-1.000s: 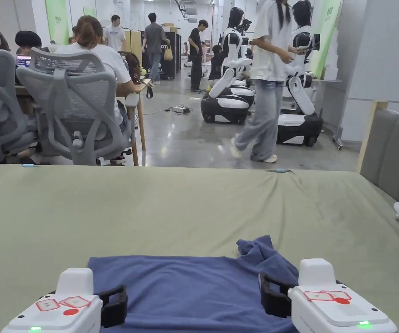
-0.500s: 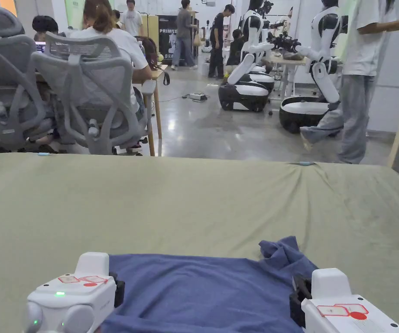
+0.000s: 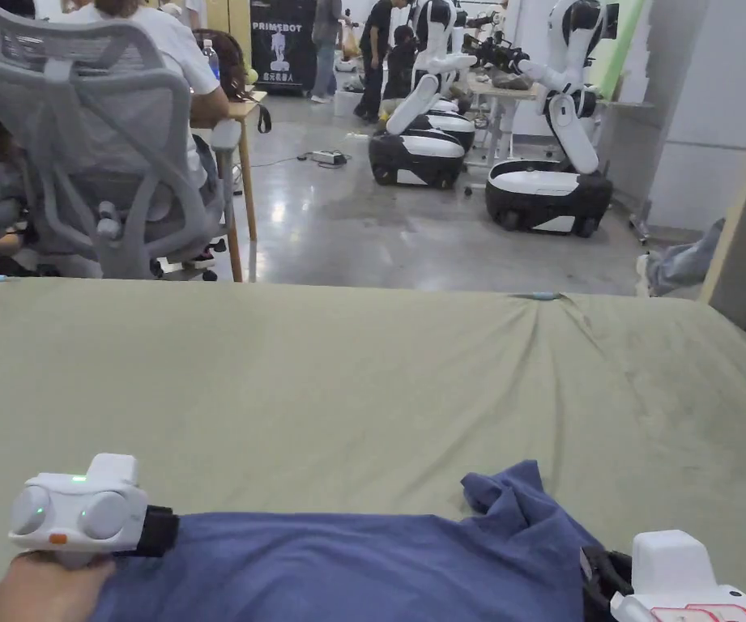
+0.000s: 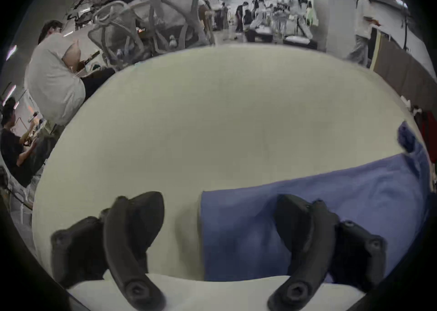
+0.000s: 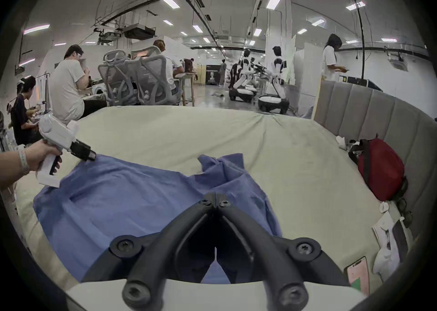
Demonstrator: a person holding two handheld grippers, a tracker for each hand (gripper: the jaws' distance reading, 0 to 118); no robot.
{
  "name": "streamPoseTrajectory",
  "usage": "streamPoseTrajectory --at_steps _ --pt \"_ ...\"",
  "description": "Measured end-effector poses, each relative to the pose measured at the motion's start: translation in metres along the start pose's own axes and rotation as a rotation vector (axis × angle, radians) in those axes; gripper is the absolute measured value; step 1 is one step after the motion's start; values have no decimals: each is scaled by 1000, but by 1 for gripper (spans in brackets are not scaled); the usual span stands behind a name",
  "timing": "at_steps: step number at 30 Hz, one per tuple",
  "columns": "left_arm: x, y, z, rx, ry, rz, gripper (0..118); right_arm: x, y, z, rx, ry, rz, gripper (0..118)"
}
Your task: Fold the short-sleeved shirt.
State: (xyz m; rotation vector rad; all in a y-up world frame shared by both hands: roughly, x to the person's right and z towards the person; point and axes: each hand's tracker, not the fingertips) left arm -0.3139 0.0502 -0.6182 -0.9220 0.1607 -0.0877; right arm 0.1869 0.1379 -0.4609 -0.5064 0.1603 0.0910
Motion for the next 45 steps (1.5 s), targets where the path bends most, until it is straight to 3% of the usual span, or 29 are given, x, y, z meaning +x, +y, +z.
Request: streamPoseTrajectory --at_steps 2,3,5,6,8,9,10,15,16,17,18,20,21,22,25,34,40,45 --pt "11 -9 16 33 -20 -9 84 16 7 -16 -45 -47 26 0" --pt "10 -9 24 45 -23 0 75 23 11 -28 -55 -53 38 0" --pt "14 -11 41 55 -78 -20 21 38 20 -56 -93 -61 41 4" --pt "18 -12 51 69 -56 -78 0 45 24 -74 -114 -59 28 16" --pt "27 -13 69 100 -35 -114 0 56 33 -109 -182 -35 4 77" --pt "26 -12 77 120 -51 -116 0 59 37 -127 -221 -28 -11 97" --pt "28 -12 86 139 -55 -116 0 62 39 -142 -257 -25 -21 109" --pt "27 -11 101 169 -67 -106 0 64 30 -199 -328 -11 -47 106" --pt "28 -12 101 167 -67 -102 0 65 24 -206 -383 -2 -57 88" --pt "21 -9 90 160 -70 -95 0 65 18 -212 -456 1 -63 79" --pt "21 -9 89 153 -72 -90 0 65 12 -214 -522 17 -47 78" --pt "22 -10 89 144 -70 -84 0 59 13 -195 -369 -12 16 76" --pt "20 -9 84 142 -71 -78 0 56 15 -190 -379 -16 0 52" --pt "20 -9 85 140 -77 -66 0 55 16 -185 -365 21 6 0" --pt "20 -11 95 161 -71 -48 0 48 29 -151 -288 -8 52 2" --pt "3 -60 194 242 -83 8 0 39 47 -7 -172 -7 64 2" --pt "-14 -133 241 232 -110 42 0 33 3 69 -173 11 93 2" --pt "-13 -197 250 159 -132 39 0 29 -59 94 -251 31 107 2"
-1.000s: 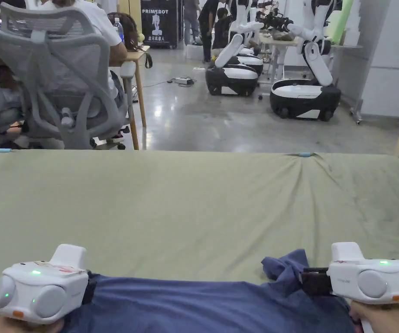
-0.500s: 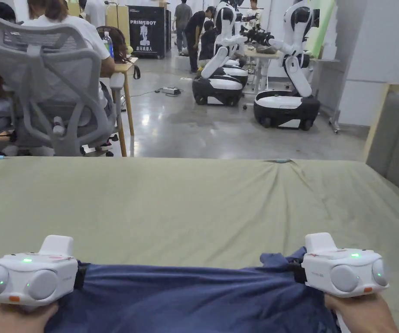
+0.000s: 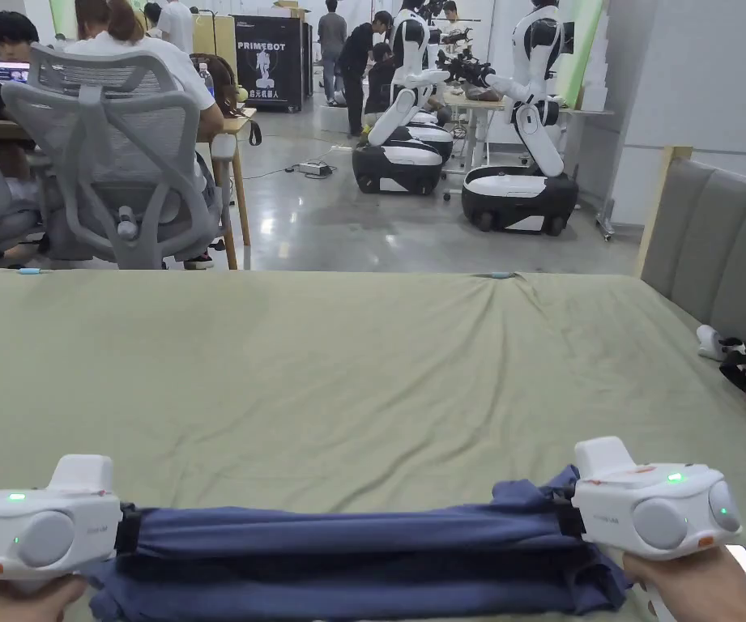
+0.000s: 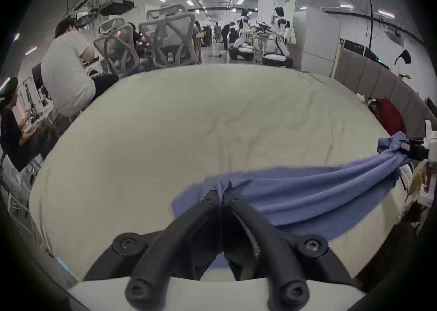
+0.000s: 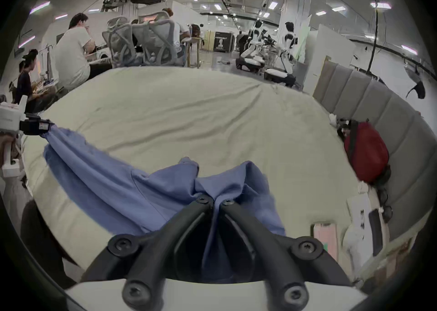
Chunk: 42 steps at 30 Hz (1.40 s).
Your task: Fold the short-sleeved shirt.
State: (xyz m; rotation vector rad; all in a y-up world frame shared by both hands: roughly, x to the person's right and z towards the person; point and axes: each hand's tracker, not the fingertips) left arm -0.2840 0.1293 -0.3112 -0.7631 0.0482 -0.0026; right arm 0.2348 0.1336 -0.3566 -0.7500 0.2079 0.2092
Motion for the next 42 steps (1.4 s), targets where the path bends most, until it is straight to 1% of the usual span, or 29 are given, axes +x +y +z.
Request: streamPoseTrajectory --at_steps 3,5,6,7,8,9,10,11,12,14,15,16,17,18,19,20,21,23,24,26,28,32,35,36,37,38,39,40,42 --pt "-1 -28 2 -30 -10 37 2 -3 -32 -9 -61 6 -24 2" --pt "0 -35 4 -17 -12 57 3 -4 -39 -8 -58 14 -39 2" --pt "2 -35 9 3 1 62 11 -4 -37 -4 -19 22 -50 4" --pt "6 -31 16 41 20 61 39 -8 -30 4 19 14 -56 18" --pt "11 -25 21 93 23 52 70 -13 -21 13 60 -6 -56 44" --pt "20 -18 30 150 16 41 96 -19 -11 22 117 10 -53 79" --pt "30 -12 37 199 12 29 114 -26 -3 31 178 22 -59 114" --pt "43 -4 45 250 6 20 114 -36 6 41 252 24 -67 118" --pt "56 5 49 300 2 16 113 -47 15 49 328 12 -71 118" --pt "78 14 58 410 -8 25 113 -67 26 60 426 -51 -102 118" --pt "89 17 62 460 0 36 113 -76 28 64 475 -62 -120 117" --pt "95 20 61 497 3 41 109 -83 29 66 511 -64 -139 113" --pt "102 20 64 542 6 45 98 -89 29 66 534 -67 -154 102" --pt "108 21 67 572 13 36 77 -93 29 65 545 -76 -165 82" --pt "113 21 68 591 30 21 34 -97 29 64 542 -75 -161 39" --pt "116 20 60 601 67 -10 4 -100 29 63 544 -75 -163 9" --pt "119 20 60 615 82 -25 0 -103 30 63 544 -78 -171 1" --pt "119 20 61 609 61 -37 0 -104 31 65 545 -61 -176 0" --pt "120 20 60 578 54 -72 0 -106 33 65 531 -48 -166 0" --pt "113 16 60 586 82 -126 0 -110 31 63 530 -58 -137 0" --pt "95 14 59 549 91 -116 0 -114 33 61 519 -62 -109 0" --pt "29 2 46 395 54 28 0 -126 36 53 510 -48 -84 0" --pt "-27 -12 27 266 -46 225 1 -136 38 46 496 -27 -74 0" --pt "-43 -20 23 248 -79 303 19 -140 38 42 488 -18 -72 0" --pt "-57 -26 16 225 -104 363 65 -144 39 39 481 -10 -69 0" --pt "-70 -33 6 183 -130 435 99 -149 38 35 475 -5 -65 0" --pt "-81 -42 1 184 -159 517 118 -153 38 32 468 0 -60 0" --pt "-89 -46 -4 179 -173 577 112 -156 37 30 464 4 -57 0" --pt "-103 -61 -28 100 -303 777 113 -161 36 27 454 10 -52 0"
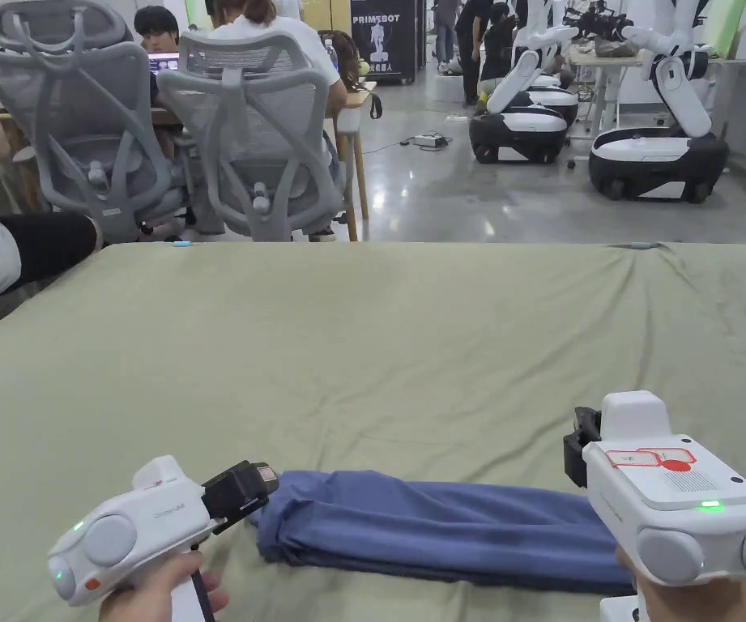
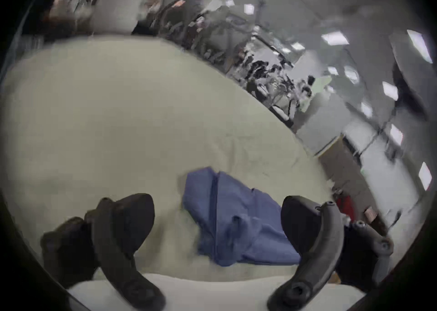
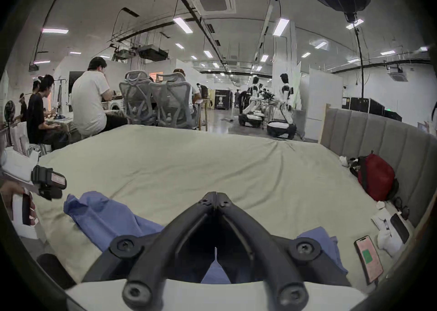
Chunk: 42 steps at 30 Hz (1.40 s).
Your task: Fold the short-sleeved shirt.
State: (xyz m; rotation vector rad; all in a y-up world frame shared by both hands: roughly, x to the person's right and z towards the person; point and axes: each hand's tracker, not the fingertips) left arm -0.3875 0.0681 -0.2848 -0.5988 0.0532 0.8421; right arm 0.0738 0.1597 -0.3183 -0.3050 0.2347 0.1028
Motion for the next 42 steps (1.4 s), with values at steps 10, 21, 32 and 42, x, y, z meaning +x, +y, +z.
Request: streamPoseTrajectory --at_steps 10,21,32,42 --pt "-11 -41 -62 -31 -220 344 12 4 -11 -2 -38 -7 1 0" --pt "33 5 -19 200 162 -356 10 12 -17 -7 -67 -10 5 0" --pt "196 -133 -58 174 151 -1450 10 32 -14 4 -56 -13 -9 0" --pt "202 -147 -82 -98 -12 -1169 109 57 -15 23 -39 -10 -46 0"
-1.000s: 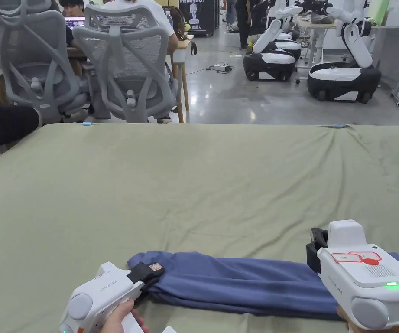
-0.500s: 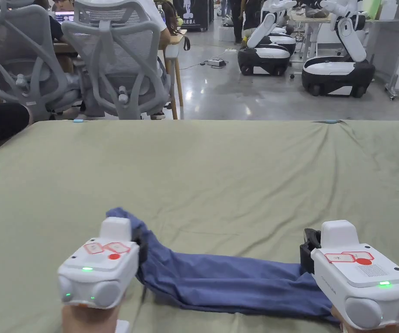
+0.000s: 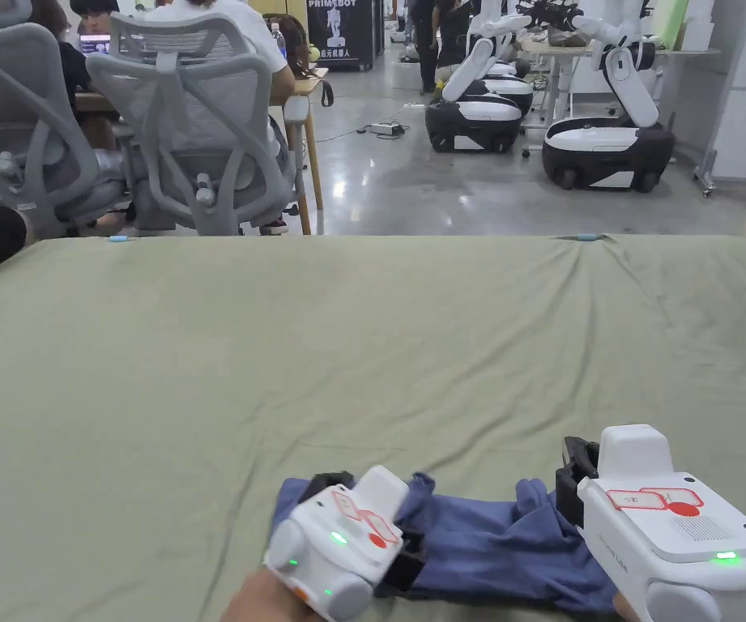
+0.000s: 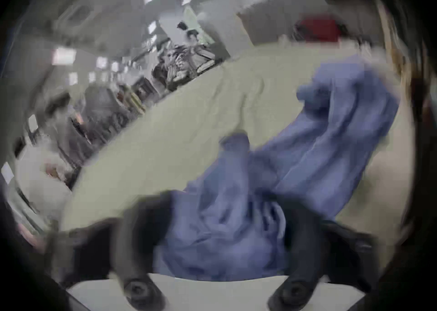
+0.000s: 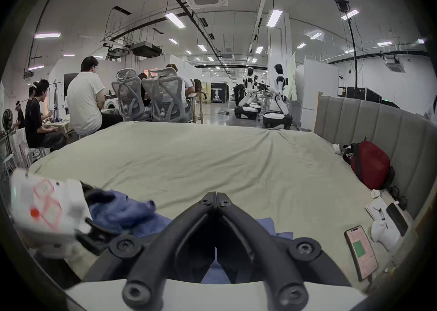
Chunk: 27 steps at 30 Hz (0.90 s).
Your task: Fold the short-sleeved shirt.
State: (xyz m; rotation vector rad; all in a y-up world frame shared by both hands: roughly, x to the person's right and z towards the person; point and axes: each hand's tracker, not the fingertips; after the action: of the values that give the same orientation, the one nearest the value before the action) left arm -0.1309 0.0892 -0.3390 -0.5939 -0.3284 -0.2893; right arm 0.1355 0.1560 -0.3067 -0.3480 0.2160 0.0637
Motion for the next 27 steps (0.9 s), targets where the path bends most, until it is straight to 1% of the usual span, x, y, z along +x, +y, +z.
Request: streamPoseTrajectory --at_steps 2,3,5,6,7,9,10,11,12,14,17,18,21,24,27 --pt "-28 10 25 90 -57 253 105 2 2 1 -1 21 -18 0" --pt "-43 11 35 141 -82 391 105 2 3 2 -11 41 -32 0" --pt "-62 10 45 197 -60 569 105 -1 2 5 -5 43 -38 0" --pt "-70 8 44 194 -46 619 101 -4 2 6 -5 44 -37 0" --pt "-76 6 40 170 -41 642 84 -6 2 7 -6 45 -37 0" --pt "-73 5 25 91 -38 633 42 -9 1 8 -5 48 -43 0" --pt "-70 2 17 61 -35 629 32 -11 1 7 -8 44 -41 0" --pt "-66 0 8 20 -36 634 32 -12 1 7 -10 40 -41 0" --pt "-61 -4 -1 -10 -75 645 13 -12 1 7 -11 41 -47 0" --pt "-50 -11 -14 -35 -151 681 0 -13 2 8 -12 42 -66 0" --pt "-23 -17 -29 -104 -166 639 0 -12 3 10 -7 39 -83 0" --pt "-16 -19 -33 -106 -170 650 0 -11 3 9 -5 36 -84 0" --pt "-1 -19 -41 -74 -258 732 0 -10 5 10 -5 37 -89 0" --pt "16 -12 -47 -85 -237 683 0 -10 5 11 -4 35 -83 0" --pt "14 -12 -49 -89 -226 684 0 -9 4 11 -8 33 -83 0"
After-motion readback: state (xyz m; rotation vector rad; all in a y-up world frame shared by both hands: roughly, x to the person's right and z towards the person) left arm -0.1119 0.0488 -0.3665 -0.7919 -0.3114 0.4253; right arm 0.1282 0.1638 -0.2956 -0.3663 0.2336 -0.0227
